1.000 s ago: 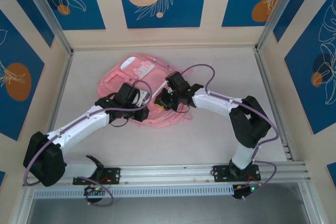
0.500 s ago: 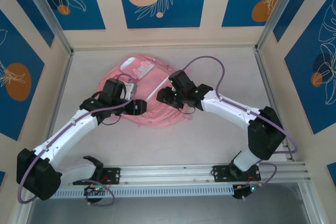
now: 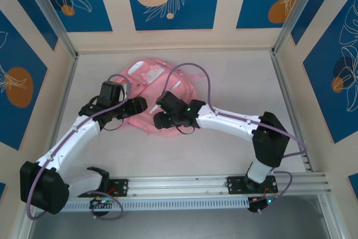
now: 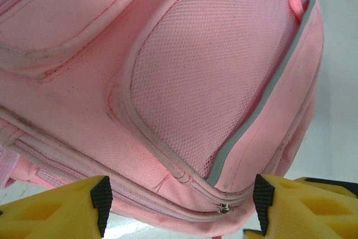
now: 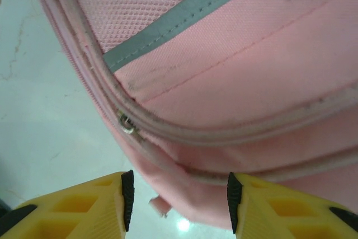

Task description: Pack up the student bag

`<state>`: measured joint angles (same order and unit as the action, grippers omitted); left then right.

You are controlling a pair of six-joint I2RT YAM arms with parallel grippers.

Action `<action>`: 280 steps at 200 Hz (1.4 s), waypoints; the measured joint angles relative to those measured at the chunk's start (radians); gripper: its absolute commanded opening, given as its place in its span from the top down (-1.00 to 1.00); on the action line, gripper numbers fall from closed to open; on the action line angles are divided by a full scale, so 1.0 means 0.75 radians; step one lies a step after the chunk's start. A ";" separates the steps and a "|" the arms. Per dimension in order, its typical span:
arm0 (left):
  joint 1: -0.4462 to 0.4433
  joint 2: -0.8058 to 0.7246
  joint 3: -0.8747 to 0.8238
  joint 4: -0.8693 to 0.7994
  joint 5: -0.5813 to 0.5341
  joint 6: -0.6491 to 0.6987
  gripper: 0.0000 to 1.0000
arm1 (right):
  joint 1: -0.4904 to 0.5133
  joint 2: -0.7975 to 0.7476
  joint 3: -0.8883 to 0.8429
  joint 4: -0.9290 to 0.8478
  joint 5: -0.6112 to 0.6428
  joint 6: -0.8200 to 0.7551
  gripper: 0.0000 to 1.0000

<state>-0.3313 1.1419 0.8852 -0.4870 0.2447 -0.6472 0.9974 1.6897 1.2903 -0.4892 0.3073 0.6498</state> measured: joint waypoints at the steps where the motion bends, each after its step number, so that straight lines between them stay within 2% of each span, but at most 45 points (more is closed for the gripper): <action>1: 0.000 0.000 -0.001 0.002 0.000 -0.003 -0.37 | 0.000 0.005 0.003 0.001 0.000 -0.004 0.03; 37: 0.003 0.033 -0.019 0.078 0.037 -0.082 -0.30 | 0.000 0.083 0.047 0.003 -0.006 -0.049 0.10; 70: 0.003 0.096 -0.037 0.149 0.083 -0.142 -0.13 | -0.002 0.100 0.058 -0.003 -0.018 -0.077 0.29; 123: 0.005 0.156 -0.057 0.214 0.098 -0.187 0.08 | 0.000 0.128 0.070 -0.022 -0.037 -0.141 0.83; 150: 0.005 0.185 -0.063 0.232 0.092 -0.189 0.20 | 0.011 0.127 0.070 -0.028 -0.050 -0.157 1.00; 172: 0.005 0.209 -0.067 0.234 0.075 -0.182 0.44 | 0.011 0.112 0.064 -0.035 -0.045 -0.165 1.00; 208: 0.005 0.233 -0.066 0.239 0.059 -0.172 0.66 | 0.011 0.035 0.002 -0.060 0.010 -0.170 1.00; 259: 0.005 0.250 -0.066 0.232 0.047 -0.171 0.68 | -0.062 -0.057 -0.073 -0.145 0.143 -0.148 1.00; 280: 0.005 0.249 -0.066 0.220 0.043 -0.156 0.57 | -0.131 -0.057 -0.073 -0.172 0.213 -0.129 1.00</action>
<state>-0.3275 1.3289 0.8360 -0.3222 0.2768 -0.7643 0.8993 1.6466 1.2358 -0.6182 0.4667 0.5533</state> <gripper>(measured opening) 0.180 0.065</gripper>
